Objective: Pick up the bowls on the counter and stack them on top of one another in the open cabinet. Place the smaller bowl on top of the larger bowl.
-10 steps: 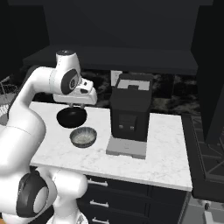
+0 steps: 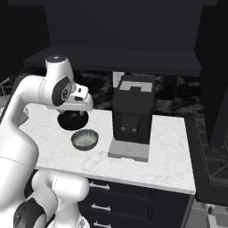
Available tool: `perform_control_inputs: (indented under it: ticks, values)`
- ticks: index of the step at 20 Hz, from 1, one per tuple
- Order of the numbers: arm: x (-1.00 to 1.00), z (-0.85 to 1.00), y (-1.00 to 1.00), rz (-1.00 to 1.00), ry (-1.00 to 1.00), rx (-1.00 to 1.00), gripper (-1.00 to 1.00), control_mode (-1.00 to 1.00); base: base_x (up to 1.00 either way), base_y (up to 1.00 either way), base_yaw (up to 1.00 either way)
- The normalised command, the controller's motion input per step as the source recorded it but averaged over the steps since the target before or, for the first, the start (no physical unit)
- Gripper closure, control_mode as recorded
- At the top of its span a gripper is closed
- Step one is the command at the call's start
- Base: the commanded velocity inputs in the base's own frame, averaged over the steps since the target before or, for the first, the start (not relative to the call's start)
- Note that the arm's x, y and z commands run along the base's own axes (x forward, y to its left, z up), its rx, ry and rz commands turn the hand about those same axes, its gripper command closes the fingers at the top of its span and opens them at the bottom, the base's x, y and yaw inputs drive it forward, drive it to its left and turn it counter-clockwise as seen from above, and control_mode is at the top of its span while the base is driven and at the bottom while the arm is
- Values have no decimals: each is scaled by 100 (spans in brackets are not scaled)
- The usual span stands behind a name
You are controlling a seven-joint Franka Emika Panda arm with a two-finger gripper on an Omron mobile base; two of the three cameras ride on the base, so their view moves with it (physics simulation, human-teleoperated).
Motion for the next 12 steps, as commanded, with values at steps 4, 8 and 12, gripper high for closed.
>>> perform_control_inputs:
  ticks: [4,8,12]
  values:
    - [-36,-20,36,2,0,0,-100,-100,0,0,0]
    - [-7,-18,27,-3,-1,3,-100,-100,0,0,0]
    - [0,-17,35,-15,0,2,-100,-100,0,0,0]
